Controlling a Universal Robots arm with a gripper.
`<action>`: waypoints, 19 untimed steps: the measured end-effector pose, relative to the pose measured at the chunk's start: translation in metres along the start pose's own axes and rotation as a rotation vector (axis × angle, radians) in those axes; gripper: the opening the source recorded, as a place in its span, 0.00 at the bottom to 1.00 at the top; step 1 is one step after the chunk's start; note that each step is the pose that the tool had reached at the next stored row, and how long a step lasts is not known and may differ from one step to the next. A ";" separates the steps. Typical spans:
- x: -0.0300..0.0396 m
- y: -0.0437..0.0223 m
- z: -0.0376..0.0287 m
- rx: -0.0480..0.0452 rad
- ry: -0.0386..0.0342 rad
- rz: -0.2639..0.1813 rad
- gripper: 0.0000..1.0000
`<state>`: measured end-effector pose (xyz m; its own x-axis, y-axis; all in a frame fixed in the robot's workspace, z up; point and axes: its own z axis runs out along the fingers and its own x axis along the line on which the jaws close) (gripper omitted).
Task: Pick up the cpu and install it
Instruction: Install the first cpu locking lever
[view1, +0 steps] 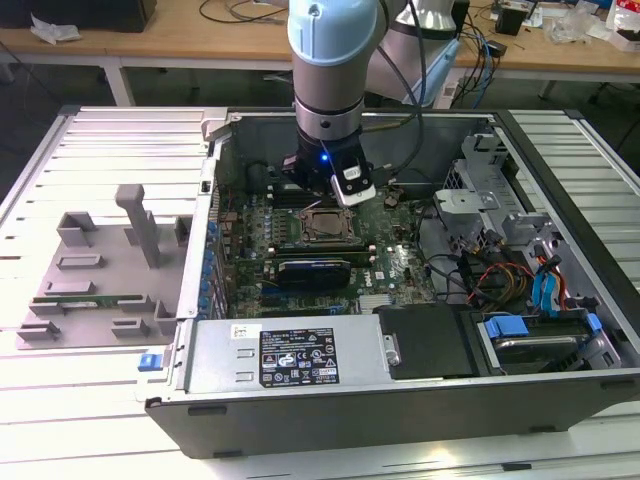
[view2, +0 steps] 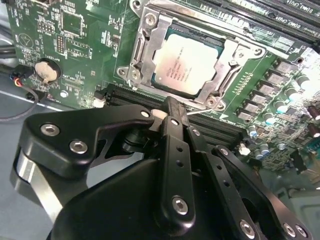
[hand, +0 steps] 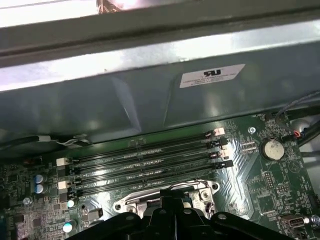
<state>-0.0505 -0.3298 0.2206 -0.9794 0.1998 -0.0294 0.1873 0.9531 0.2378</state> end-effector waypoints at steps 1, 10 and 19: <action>-0.0001 -0.0002 0.0010 0.0019 -0.0014 0.004 0.11; -0.0001 0.0018 0.0002 0.0102 -0.0108 0.037 0.11; 0.0094 0.0072 -0.0023 0.0098 -0.0162 0.036 0.11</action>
<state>-0.0585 -0.3216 0.2242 -0.9706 0.2377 -0.0367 0.2233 0.9473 0.2295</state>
